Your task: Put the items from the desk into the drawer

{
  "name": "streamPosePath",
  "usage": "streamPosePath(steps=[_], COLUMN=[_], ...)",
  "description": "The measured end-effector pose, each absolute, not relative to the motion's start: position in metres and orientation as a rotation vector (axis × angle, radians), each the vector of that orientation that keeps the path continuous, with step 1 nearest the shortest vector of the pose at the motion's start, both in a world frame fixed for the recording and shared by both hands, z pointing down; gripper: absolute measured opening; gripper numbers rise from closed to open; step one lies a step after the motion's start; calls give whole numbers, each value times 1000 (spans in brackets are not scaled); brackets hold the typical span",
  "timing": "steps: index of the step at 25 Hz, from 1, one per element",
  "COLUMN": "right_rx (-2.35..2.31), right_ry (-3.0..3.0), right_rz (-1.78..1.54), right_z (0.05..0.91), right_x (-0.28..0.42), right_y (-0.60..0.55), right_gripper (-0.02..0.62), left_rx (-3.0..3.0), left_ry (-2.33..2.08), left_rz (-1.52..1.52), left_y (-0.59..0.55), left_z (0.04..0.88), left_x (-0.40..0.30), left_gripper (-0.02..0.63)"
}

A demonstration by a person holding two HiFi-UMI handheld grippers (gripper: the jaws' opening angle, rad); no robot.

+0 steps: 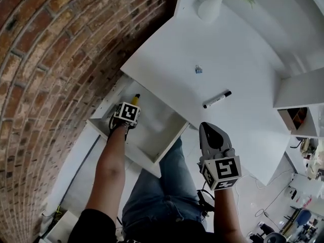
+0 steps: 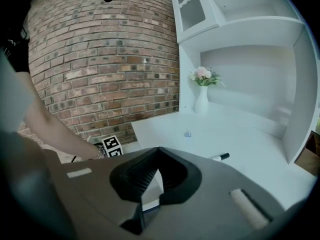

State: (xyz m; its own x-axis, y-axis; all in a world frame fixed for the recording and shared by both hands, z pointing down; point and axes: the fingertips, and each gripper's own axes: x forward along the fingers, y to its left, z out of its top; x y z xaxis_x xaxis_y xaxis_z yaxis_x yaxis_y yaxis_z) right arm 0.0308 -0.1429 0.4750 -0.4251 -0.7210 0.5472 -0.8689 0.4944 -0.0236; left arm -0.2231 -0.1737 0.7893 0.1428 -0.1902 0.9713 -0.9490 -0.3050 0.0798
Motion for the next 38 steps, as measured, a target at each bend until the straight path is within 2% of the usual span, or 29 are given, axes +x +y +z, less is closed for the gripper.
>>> streamPosePath(steps=[12, 13, 15, 38], right_rx=[1196, 1195, 1205, 1320], right_ry=[-2273, -2278, -2293, -2411], right_rz=[387, 384, 374, 311], right_z=[481, 479, 474, 394], right_x=[6, 5, 4, 13], right_y=[-121, -120, -121, -117], right_gripper=[6, 6, 6, 6], left_rx=[1630, 1611, 1587, 1854], left_ry=[-1109, -1104, -1105, -1302], left_rz=[1195, 1183, 1148, 782], left_y=[-173, -171, -172, -163], left_z=[795, 793, 786, 599], left_x=[-220, -220, -218, -206], left_gripper=[132, 152, 329, 331])
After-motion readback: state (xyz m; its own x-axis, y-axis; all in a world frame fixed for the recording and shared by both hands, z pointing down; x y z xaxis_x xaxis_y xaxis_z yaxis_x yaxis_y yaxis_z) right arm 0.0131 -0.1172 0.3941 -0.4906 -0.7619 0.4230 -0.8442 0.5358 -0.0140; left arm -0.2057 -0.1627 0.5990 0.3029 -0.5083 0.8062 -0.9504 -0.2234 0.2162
